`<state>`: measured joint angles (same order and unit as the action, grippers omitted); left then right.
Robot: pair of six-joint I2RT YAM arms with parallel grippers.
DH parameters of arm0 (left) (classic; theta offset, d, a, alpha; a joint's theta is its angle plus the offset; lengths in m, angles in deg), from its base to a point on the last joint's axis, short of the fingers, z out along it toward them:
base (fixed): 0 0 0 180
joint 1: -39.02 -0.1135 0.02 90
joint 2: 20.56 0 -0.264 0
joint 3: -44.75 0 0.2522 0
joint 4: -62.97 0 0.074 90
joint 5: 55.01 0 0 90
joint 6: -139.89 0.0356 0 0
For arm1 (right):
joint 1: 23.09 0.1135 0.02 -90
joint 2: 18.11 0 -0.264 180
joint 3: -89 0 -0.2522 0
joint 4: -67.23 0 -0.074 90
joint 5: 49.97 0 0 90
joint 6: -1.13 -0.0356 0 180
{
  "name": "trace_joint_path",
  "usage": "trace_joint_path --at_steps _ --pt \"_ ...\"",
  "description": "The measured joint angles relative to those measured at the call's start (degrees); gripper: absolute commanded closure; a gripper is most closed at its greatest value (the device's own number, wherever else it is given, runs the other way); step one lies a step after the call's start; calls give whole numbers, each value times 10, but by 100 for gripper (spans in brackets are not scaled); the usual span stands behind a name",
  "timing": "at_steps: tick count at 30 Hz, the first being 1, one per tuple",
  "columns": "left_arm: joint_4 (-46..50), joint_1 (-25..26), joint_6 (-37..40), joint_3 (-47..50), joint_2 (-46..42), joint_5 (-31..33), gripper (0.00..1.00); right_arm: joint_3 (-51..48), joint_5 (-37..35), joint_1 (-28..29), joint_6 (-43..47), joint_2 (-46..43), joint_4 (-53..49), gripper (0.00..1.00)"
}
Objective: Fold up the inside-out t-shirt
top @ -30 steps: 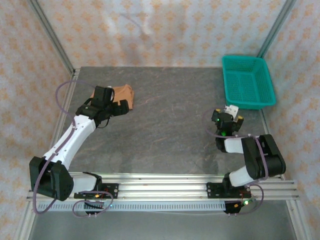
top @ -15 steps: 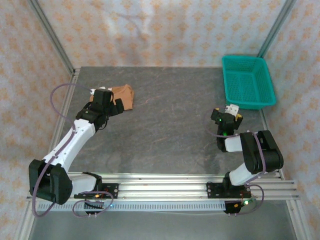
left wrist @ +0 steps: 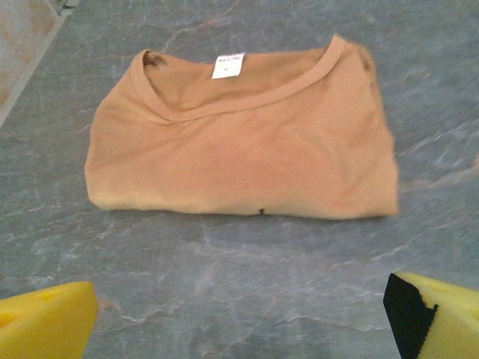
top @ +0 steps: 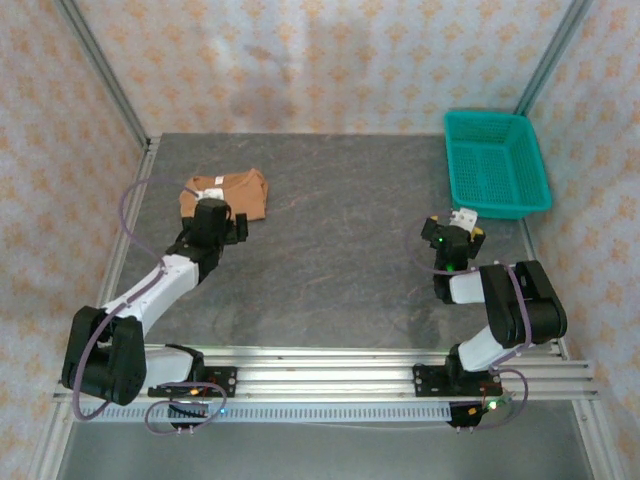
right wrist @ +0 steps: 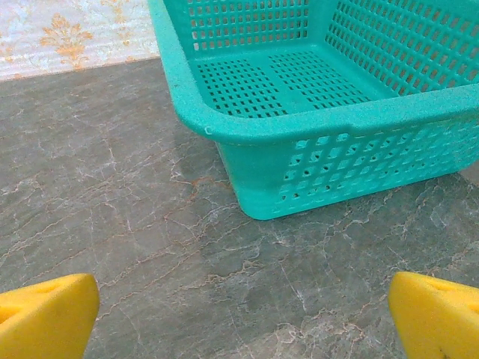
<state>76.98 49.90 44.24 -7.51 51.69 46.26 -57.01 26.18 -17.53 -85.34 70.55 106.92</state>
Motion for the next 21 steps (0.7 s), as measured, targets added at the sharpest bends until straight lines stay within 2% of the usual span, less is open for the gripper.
trace_joint_path --at_steps 5,11,16,21 --pt "-178 -2 82 144 12 1 0 0 0 0 0 0 0 1" --pt "-331 -31 100 163 80 -8 0 0 1 0 0 0 0 1" --pt "-396 -54 87 162 132 -9 0 0 2 0 0 0 0 1" --pt "-418 -56 81 160 134 -9 0 0 2 0 0 0 0 1"
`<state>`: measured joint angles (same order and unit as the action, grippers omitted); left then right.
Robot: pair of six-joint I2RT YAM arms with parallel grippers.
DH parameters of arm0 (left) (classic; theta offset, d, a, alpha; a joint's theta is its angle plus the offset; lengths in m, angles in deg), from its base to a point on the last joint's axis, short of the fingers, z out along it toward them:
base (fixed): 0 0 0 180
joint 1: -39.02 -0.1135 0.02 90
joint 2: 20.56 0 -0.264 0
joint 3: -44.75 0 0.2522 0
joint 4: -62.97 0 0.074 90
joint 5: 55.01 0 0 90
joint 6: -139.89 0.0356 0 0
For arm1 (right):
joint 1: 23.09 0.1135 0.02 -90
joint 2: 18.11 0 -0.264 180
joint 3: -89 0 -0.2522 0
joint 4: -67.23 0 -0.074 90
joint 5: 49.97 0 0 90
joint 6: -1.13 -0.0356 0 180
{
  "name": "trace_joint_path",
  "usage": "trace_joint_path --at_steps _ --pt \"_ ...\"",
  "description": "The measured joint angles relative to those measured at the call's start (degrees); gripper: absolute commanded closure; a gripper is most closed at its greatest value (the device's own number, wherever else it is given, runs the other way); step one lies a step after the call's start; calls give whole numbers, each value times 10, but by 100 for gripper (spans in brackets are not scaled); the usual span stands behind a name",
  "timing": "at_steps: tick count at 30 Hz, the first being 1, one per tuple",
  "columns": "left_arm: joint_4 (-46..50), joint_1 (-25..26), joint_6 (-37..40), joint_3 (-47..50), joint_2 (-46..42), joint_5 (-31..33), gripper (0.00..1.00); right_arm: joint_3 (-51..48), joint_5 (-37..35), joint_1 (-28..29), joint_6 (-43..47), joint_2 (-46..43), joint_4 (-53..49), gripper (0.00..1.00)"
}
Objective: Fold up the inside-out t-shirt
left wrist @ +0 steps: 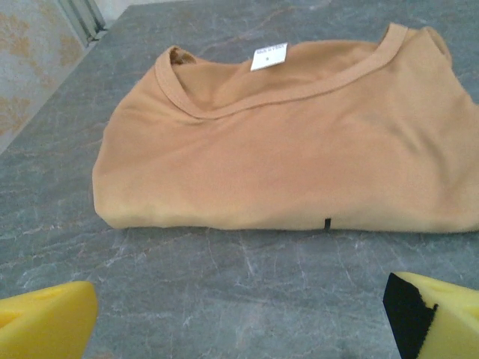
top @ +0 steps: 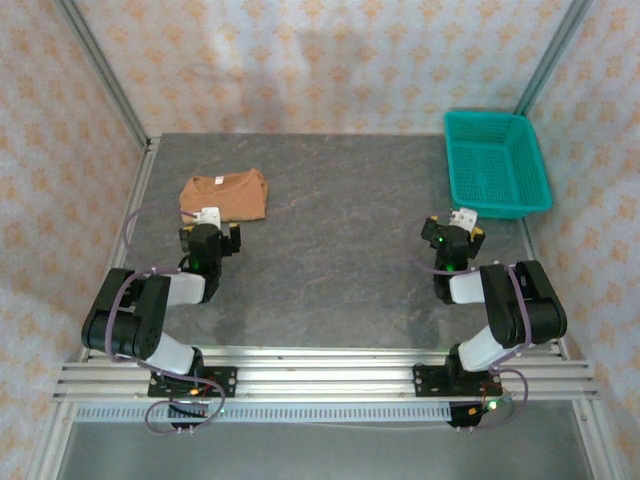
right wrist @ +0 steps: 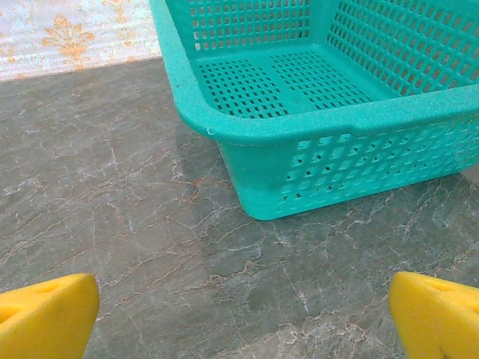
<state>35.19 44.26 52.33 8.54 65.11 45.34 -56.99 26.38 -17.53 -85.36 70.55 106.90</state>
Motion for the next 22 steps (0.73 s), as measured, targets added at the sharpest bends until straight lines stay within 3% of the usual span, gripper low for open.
trace_joint_path --at_steps 22 --pt "-3 -8 -11 -1 0 -12 0 0 2 0 0 0 0 1"
